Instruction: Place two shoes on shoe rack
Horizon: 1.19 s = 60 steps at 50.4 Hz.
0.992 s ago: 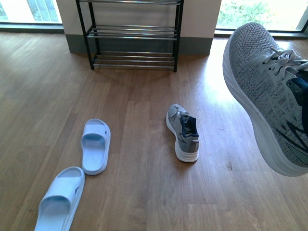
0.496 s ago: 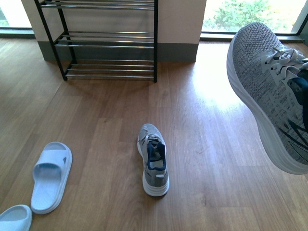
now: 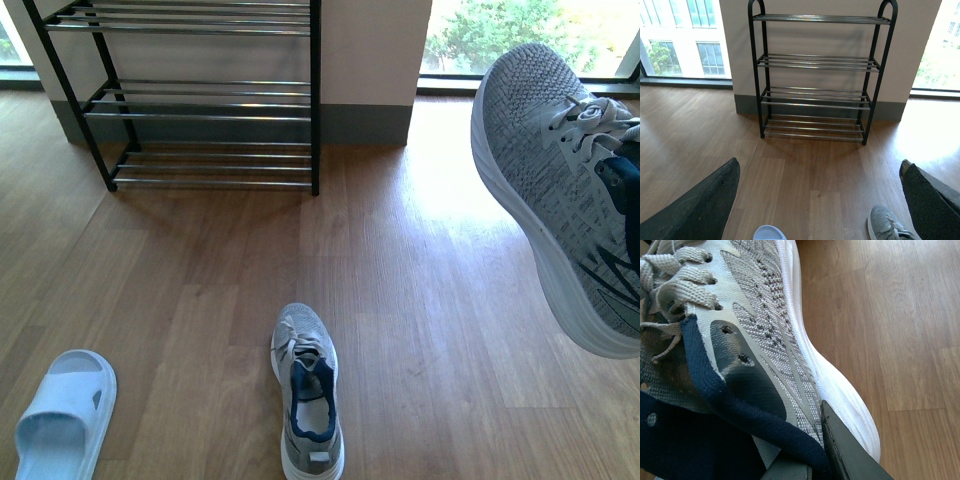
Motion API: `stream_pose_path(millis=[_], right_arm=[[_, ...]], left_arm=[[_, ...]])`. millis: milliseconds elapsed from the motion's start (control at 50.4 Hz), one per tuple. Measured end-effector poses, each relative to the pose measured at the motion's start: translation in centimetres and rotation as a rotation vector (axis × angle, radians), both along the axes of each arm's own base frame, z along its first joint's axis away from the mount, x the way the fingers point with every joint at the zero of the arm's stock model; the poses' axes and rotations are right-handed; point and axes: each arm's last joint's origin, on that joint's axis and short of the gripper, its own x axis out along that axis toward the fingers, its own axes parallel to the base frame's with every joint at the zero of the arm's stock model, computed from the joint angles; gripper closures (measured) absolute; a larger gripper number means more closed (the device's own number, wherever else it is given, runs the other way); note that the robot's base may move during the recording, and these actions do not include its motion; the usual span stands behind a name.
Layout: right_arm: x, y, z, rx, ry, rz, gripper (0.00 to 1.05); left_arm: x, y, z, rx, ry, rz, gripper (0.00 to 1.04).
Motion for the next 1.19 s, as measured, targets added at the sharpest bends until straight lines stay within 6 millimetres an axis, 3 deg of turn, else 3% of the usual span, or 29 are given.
stream_pose_path(millis=[238, 318, 377, 496, 595, 873, 1052, 1191], right_arm=[[0.0, 0.0, 0.0, 0.001, 0.000, 0.002, 1.04], [0.0, 0.0, 0.0, 0.001, 0.000, 0.002, 1.04], [0.0, 0.0, 0.0, 0.001, 0.000, 0.002, 1.04], [0.0, 0.0, 0.0, 0.001, -0.001, 0.003, 1.04], [0.0, 0.0, 0.0, 0.001, 0.000, 0.002, 1.04], [0.0, 0.0, 0.0, 0.001, 0.000, 0.003, 1.04], [0.0, 0.0, 0.0, 0.001, 0.000, 0.002, 1.04], [0.0, 0.0, 0.0, 0.001, 0.000, 0.002, 1.04]], left_arm=[[0.0, 0.0, 0.0, -0.001, 0.002, 0.006, 0.09], [0.4, -0.1, -0.1, -0.078, 0.180, 0.184, 0.09], [2.1, -0.1, 0.1, -0.108, 0.269, 0.294, 0.09], [6.8, -0.3, -0.2, -0.117, 0.377, 0.182, 0.09], [10.5, -0.3, -1.7, -0.088, 0.457, 0.116, 0.09], [19.5, -2.1, -9.3, -0.044, 0.803, -0.131, 0.09], [23.2, -3.6, -12.4, -0.019, 0.902, -0.151, 0.09], [26.0, -6.3, -14.1, 0.013, 0.961, -0.187, 0.09]])
